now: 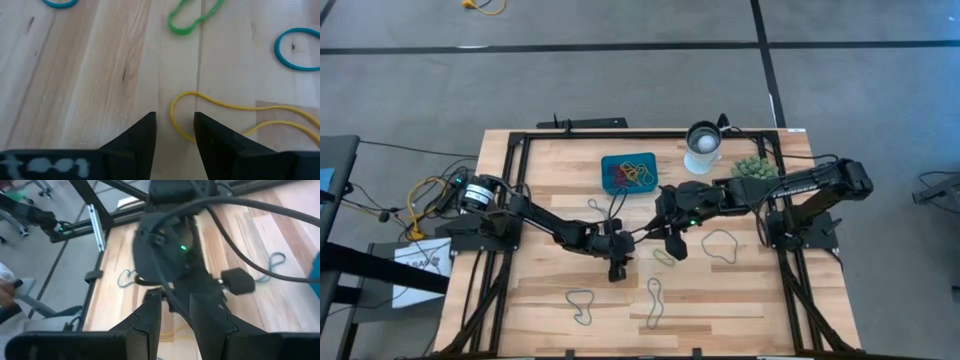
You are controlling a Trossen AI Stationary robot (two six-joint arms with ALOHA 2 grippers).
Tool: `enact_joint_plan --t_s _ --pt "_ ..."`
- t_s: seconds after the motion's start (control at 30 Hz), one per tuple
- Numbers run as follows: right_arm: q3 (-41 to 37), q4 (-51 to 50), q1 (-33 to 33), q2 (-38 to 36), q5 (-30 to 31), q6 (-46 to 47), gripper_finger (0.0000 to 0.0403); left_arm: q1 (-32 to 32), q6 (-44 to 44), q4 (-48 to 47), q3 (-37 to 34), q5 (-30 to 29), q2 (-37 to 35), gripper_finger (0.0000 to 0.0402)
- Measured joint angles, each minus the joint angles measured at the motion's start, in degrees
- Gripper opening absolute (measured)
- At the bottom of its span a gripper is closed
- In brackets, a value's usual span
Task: Pick and place items into bin
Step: Put the yellow rubber band into the blue bin
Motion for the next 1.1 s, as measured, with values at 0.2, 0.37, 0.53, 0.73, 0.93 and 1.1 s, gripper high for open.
enact_joint_plan --t_s 0.2,0.37,0.53,0.73,0.93,1.1 --pt "0.00 -0.43 -0.66 -0.02 0.15 -0.08 0.0095 0.27 0.52 -1.65 -0.02 -0.82 0.04 0.0071" --pt "0.00 -1.00 -0.68 -0.02 0.15 -0.09 0.0095 0.63 1.80 -2.65 -0.02 -0.64 -0.20 0.0008" --pt "0.00 -1.70 -0.66 -0.02 0.15 -0.11 0.0095 0.74 3.41 -1.58 -0.10 0.85 -1.07 0.0001" --pt "0.00 -3.34 -0.66 -0.02 0.11 -0.11 0.0095 0.61 5.70 -6.86 3.95 0.90 -5.63 0.0000" --pt "0.11 -4.14 -0.59 -0.13 -0.21 -0.13 0.0095 1.05 10.46 -19.83 10.76 -5.28 -10.68 0.0000" --pt "0.11 -7.24 0.49 -0.15 0.00 -0.07 0.0095 3.16 14.57 -34.01 16.95 -15.84 -13.70 0.0000"
